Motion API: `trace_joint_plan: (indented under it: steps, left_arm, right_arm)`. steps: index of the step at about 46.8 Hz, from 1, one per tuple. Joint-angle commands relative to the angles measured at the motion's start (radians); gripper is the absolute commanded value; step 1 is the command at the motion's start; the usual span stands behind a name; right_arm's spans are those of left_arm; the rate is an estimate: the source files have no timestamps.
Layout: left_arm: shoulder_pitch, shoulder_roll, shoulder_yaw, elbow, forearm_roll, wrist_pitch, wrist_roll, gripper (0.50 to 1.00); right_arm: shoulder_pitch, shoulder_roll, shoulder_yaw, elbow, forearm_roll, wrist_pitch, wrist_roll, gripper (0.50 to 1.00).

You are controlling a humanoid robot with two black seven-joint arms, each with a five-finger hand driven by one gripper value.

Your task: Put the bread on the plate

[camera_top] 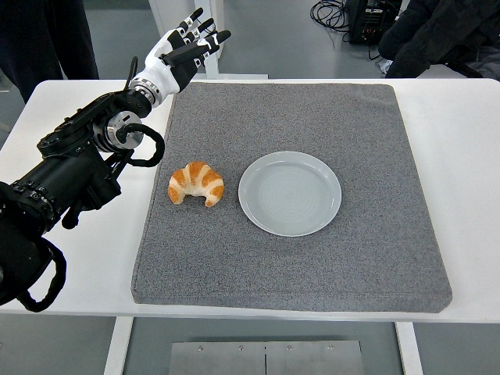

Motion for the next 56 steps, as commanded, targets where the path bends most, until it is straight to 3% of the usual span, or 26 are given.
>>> trace_joint_plan:
  steps: [1, 10, 27, 35, 41, 52, 56]
  left_arm:
    - [-0.004, 0.001, 0.043, -0.010, 0.021, 0.000, 0.001, 0.986]
    - [-0.029, 0.021, 0.172, -0.036, 0.041, 0.006, -0.004, 0.986]
    - [-0.156, 0.098, 0.428, -0.059, 0.045, -0.005, 0.002, 0.986]
    - [-0.222, 0.185, 0.585, -0.229, 0.067, -0.004, 0.001, 0.986]
    - [-0.248, 0.204, 0.654, -0.323, 0.144, 0.013, 0.001, 0.986]
    - [-0.266, 0.288, 0.698, -0.527, 0.455, 0.136, 0.004, 0.986]
    - [-0.268, 0.323, 0.717, -0.587, 0.518, 0.147, 0.004, 0.986]
  right_arm:
    - [0.000, 0.000, -0.001, 0.000, 0.000, 0.001, 0.000, 1.000]
    - [0.005, 0.000, -0.003, 0.002, 0.000, 0.001, 0.000, 1.000]
    - [0.003, 0.000, 0.000, 0.025, -0.003, 0.000, 0.001, 1.000]
    - [0.005, 0.000, 0.000, 0.029, -0.005, 0.000, 0.000, 1.000]
    - [0.005, 0.000, 0.002, 0.029, -0.005, 0.000, 0.000, 1.000]
    - [0.005, 0.000, 0.002, 0.029, 0.000, 0.000, 0.000, 1.000]
    - [0.005, 0.000, 0.002, 0.029, 0.000, 0.000, 0.000, 1.000]
